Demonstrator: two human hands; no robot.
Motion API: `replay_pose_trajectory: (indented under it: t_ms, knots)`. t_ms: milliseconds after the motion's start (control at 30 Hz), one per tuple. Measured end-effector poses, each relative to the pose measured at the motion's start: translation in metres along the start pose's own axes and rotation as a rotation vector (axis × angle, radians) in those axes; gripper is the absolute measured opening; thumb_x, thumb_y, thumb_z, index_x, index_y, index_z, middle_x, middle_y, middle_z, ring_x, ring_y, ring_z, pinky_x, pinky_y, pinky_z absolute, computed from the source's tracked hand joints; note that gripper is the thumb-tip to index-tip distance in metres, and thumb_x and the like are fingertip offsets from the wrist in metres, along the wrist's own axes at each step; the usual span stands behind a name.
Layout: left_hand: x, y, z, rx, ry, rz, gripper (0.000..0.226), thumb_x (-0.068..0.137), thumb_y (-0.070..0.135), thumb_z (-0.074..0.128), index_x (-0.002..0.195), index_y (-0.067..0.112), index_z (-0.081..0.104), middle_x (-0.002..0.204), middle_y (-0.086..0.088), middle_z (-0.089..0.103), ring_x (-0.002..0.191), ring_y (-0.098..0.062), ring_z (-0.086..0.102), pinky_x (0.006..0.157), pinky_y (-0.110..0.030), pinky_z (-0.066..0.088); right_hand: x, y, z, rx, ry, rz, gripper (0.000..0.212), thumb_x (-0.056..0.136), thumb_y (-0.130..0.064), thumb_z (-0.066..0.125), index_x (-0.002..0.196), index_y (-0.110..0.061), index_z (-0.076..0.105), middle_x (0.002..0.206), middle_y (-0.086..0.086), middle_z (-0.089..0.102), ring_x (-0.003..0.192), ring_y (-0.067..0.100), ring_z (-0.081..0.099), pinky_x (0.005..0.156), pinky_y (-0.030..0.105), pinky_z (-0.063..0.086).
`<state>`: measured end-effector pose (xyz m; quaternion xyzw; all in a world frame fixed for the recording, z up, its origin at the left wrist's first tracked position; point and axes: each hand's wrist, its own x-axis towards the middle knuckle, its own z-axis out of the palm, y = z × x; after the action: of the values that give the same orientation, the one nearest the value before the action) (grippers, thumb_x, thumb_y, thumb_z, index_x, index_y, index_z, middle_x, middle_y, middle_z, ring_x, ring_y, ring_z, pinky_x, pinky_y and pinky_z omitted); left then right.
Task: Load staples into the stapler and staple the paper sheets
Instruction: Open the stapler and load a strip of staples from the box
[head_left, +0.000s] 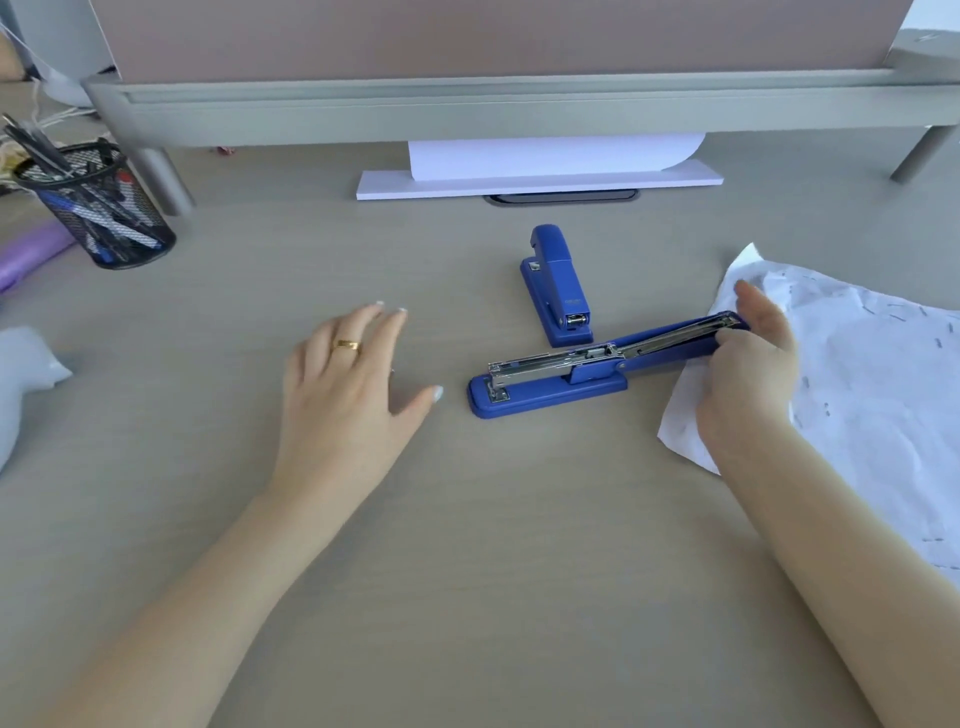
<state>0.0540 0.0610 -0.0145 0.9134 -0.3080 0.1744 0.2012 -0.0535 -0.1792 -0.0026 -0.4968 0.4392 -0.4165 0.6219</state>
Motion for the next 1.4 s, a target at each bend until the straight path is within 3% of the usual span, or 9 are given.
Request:
replay_pose_trajectory:
  t_ms: [167,267,333,433,500,633,833,1033,1400]
  knots:
    - [-0.006,-0.036,-0.005,-0.032,-0.207,-0.307,0.05,0.079,0.046,0.06,0.12,0.019,0.05,0.132,0.0,0.049,0.119,-0.026,0.039,0.096,-0.039,0.028,0.0,0.001,0.001,-0.024,-0.01,-0.055,0.058,0.084,-0.001,0.032,0.131,-0.033,0.042,0.139,-0.017,0.043,0.124,-0.003,0.041,0.091,0.013,0.033]
    - [-0.003,-0.035,-0.003,-0.205,-0.157,-0.234,0.031,0.081,0.034,0.063,0.105,0.018,0.054,0.104,0.006,0.057,0.097,-0.02,0.045,0.08,-0.031,0.035,-0.01,0.001,0.005,-0.08,-0.071,-0.232,0.052,0.084,-0.001,0.034,0.129,-0.027,0.042,0.132,-0.021,0.039,0.113,-0.019,0.038,0.08,-0.003,0.031]
    - [-0.001,-0.028,-0.003,-0.383,-0.121,-0.2,0.028,0.082,0.027,0.064,0.106,0.02,0.052,0.094,0.018,0.05,0.092,-0.012,0.046,0.071,-0.015,0.038,-0.022,-0.001,0.01,-0.169,-0.141,-0.477,0.048,0.083,0.002,0.037,0.125,-0.02,0.045,0.137,-0.013,0.038,0.123,-0.008,0.034,0.086,-0.004,0.028]
    - [0.004,-0.009,-0.001,-0.559,-0.046,-0.163,0.032,0.082,0.024,0.065,0.11,0.026,0.051,0.096,0.02,0.048,0.088,0.005,0.046,0.066,0.001,0.034,-0.045,-0.007,0.024,-0.222,-0.423,-0.72,0.032,0.084,-0.001,0.047,0.11,-0.019,0.054,0.12,-0.005,0.054,0.118,0.002,0.046,0.102,0.017,0.034]
    - [0.008,0.007,0.004,-0.615,-0.032,-0.105,0.036,0.081,0.021,0.067,0.113,0.023,0.052,0.102,0.013,0.05,0.091,0.003,0.047,0.069,0.001,0.034,-0.063,-0.01,0.035,-0.304,-0.637,-0.781,0.026,0.084,-0.009,0.057,0.108,-0.018,0.056,0.11,-0.013,0.054,0.109,-0.001,0.049,0.095,0.011,0.035]
    - [0.012,0.03,0.012,-0.71,-0.061,0.067,0.039,0.081,0.029,0.063,0.116,0.023,0.049,0.106,0.013,0.05,0.101,-0.008,0.049,0.076,-0.007,0.039,-0.079,-0.005,0.043,-0.36,-0.887,-0.577,0.035,0.083,-0.012,0.063,0.112,-0.029,0.053,0.112,-0.009,0.056,0.094,0.0,0.054,0.079,0.007,0.042]
    - [0.012,0.033,0.015,-0.694,-0.156,0.268,0.041,0.079,0.038,0.054,0.118,0.035,0.041,0.109,0.037,0.04,0.106,0.003,0.04,0.083,-0.005,0.033,-0.067,-0.006,0.026,-0.189,-0.914,-0.336,0.021,0.088,-0.002,0.058,0.098,-0.018,0.066,0.097,0.001,0.07,0.083,0.015,0.069,0.081,0.036,0.053]
    - [0.012,0.032,0.016,-0.713,-0.15,0.278,0.04,0.079,0.039,0.05,0.117,0.032,0.038,0.107,0.026,0.042,0.1,0.007,0.038,0.082,-0.003,0.031,-0.061,-0.004,0.022,-0.091,-0.935,-0.27,0.027,0.091,0.002,0.051,0.097,-0.022,0.064,0.083,-0.012,0.071,0.077,0.009,0.065,0.075,0.025,0.057]
    - [0.013,0.029,0.017,-0.722,-0.162,0.285,0.041,0.079,0.041,0.051,0.117,0.031,0.039,0.109,0.025,0.042,0.099,0.01,0.039,0.079,0.0,0.031,-0.064,-0.008,0.016,-0.398,-0.89,-0.697,0.016,0.085,-0.019,0.059,0.096,-0.029,0.053,0.107,-0.002,0.061,0.082,0.013,0.059,0.077,0.018,0.049]
